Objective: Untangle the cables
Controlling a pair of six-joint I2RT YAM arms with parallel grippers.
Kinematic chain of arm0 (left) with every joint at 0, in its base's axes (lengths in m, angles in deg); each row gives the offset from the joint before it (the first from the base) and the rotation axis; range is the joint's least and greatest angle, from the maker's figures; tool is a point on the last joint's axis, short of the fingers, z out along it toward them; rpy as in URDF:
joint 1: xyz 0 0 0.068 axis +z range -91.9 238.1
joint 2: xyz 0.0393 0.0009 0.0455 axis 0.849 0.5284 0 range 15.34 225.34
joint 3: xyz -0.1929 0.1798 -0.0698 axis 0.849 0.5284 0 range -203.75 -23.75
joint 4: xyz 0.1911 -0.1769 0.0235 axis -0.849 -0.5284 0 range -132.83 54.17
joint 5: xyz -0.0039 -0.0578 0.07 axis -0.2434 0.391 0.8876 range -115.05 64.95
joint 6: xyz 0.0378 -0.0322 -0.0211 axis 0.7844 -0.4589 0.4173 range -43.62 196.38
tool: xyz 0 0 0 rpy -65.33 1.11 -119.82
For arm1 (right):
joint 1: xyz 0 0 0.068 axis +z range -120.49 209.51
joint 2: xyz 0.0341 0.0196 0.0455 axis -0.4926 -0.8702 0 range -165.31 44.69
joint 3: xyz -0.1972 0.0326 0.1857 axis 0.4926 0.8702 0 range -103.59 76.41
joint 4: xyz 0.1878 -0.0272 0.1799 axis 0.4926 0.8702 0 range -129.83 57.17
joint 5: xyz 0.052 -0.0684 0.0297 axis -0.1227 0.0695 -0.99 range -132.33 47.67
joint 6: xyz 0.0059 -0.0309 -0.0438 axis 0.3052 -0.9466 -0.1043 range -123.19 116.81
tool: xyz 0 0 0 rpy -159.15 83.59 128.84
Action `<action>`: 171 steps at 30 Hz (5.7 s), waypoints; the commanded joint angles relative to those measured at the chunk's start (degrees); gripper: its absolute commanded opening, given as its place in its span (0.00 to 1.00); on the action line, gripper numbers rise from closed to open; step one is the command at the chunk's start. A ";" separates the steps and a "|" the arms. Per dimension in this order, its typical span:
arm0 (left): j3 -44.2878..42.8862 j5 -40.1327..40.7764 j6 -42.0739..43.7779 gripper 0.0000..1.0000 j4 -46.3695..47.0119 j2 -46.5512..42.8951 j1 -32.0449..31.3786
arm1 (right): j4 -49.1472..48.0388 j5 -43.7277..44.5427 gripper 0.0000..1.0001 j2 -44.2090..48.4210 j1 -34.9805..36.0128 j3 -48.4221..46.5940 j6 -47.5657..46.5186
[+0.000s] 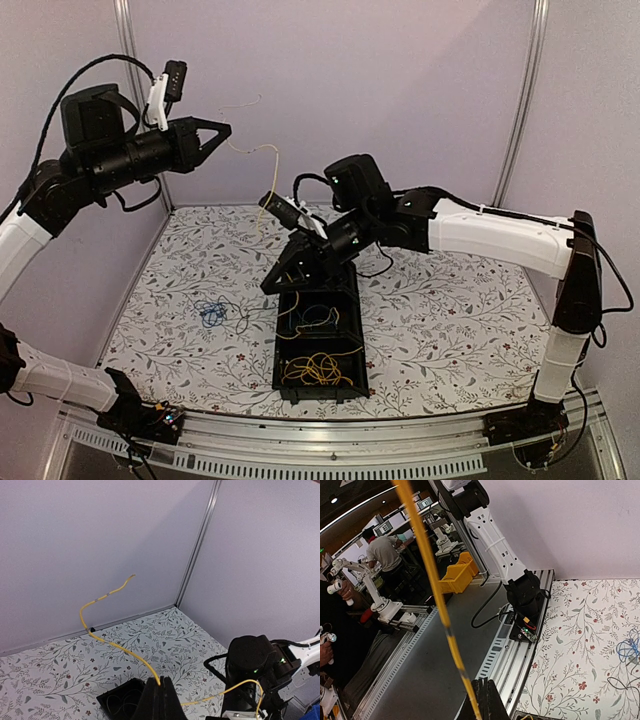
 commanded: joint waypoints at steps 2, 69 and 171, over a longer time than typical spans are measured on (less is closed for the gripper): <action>-3.54 2.85 2.56 0.00 0.25 -0.76 -0.44 | 3.63 0.34 0.00 2.16 1.27 0.94 -1.77; 7.52 2.80 -1.28 0.00 4.93 -4.28 -0.45 | 6.57 4.26 0.00 3.82 7.83 0.88 -4.94; 8.64 0.14 19.90 0.00 -20.74 40.17 -23.95 | 13.17 7.40 0.52 22.55 -29.59 39.73 -28.08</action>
